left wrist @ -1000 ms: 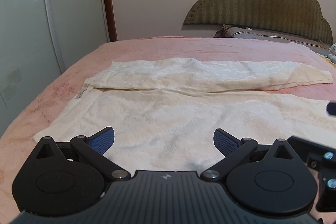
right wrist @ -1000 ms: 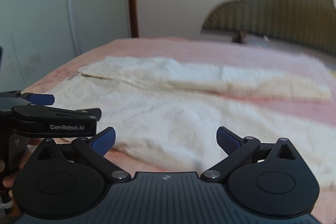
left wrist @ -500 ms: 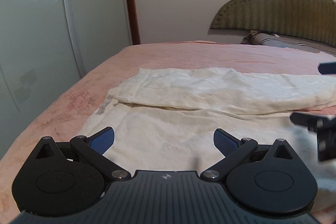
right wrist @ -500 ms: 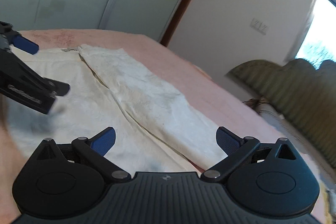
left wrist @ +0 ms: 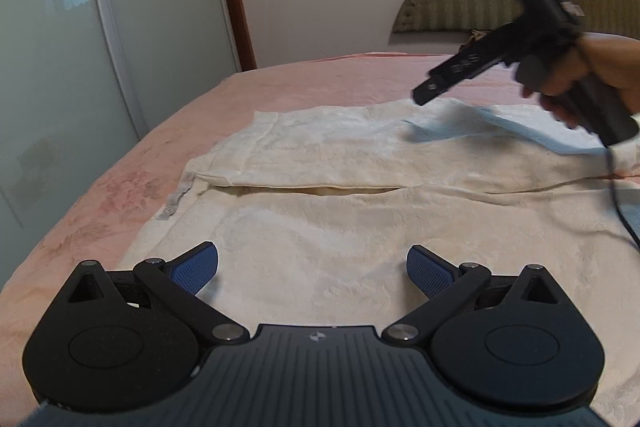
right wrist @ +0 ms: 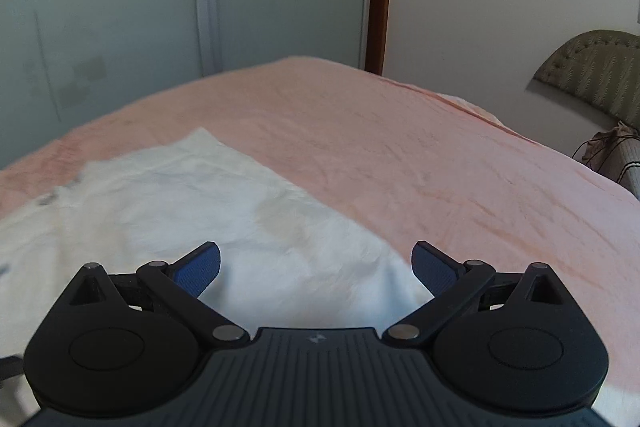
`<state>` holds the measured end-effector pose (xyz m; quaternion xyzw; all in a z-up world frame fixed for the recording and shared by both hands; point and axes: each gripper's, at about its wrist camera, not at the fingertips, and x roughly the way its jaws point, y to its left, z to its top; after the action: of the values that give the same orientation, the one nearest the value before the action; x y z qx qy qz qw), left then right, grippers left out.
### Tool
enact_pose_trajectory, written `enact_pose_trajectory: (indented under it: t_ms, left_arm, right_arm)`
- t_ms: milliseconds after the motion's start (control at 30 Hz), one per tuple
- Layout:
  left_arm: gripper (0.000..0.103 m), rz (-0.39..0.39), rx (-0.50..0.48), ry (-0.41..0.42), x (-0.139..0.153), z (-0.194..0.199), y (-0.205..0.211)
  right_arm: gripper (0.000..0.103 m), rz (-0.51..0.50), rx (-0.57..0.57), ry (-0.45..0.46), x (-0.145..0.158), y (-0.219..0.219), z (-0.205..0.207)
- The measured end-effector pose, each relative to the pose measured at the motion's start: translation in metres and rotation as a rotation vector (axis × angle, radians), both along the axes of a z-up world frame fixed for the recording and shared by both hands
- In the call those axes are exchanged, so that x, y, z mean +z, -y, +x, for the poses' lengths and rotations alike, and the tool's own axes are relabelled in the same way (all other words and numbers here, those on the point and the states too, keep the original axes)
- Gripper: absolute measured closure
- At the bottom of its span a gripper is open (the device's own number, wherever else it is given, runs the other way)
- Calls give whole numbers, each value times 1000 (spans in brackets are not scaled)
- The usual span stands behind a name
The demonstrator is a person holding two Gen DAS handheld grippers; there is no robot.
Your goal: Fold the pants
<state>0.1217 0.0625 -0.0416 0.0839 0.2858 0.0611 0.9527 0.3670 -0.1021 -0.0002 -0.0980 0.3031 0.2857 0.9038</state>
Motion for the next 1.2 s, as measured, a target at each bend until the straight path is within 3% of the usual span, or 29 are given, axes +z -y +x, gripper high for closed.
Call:
enact_pose_trajectory:
  t_ms: [67, 200, 267, 400, 433, 567, 667, 800, 867, 933, 1033, 1133, 1200]
  left_arm:
    - [1, 2, -13, -6, -3, 2, 1]
    - [0, -10, -21, -48, -12, 9, 0]
    - [0, -30, -18, -55, -13, 10, -4]
    - [0, -79, -6, -74, -12, 14, -10]
    - [0, -89, -1, -78, -11, 14, -12]
    - [1, -161, 31, -74, -2, 18, -25]
    - [1, -295, 60, -45, 14, 22, -47]
    - [1, -650, 78, -8, 30, 36, -91]
    - [1, -840, 77, -11, 31, 46, -109]
    - [1, -980, 77, -12, 30, 57, -120]
    - [1, -1053, 109, 21, 31, 70, -124]
    - [2, -1017, 181, 24, 29, 87, -123]
    - [11, -980, 233, 8, 29, 97, -122]
  right_arm:
    - [2, -23, 11, -17, -9, -5, 22]
    - [26, -32, 58, -127, -25, -10, 58]
    - [28, -1, 76, -190, -36, -7, 73]
    - [75, 56, 96, -183, -33, 3, 71]
    - [80, 61, 109, -173, -32, 5, 68]
    - [85, -22, 116, -21, -22, -2, 32]
    - [86, -104, 132, 143, -7, -13, -10]
    - [88, -207, 199, 334, 6, -21, -87]
    - [88, -253, 245, 404, 7, -24, -126]
    - [90, -285, 288, 448, 5, -23, -165]
    - [92, -315, 337, 450, -5, -23, -203]
    - [92, -300, 345, 420, -16, -18, -218]
    - [92, -279, 335, 399, -21, -15, -222]
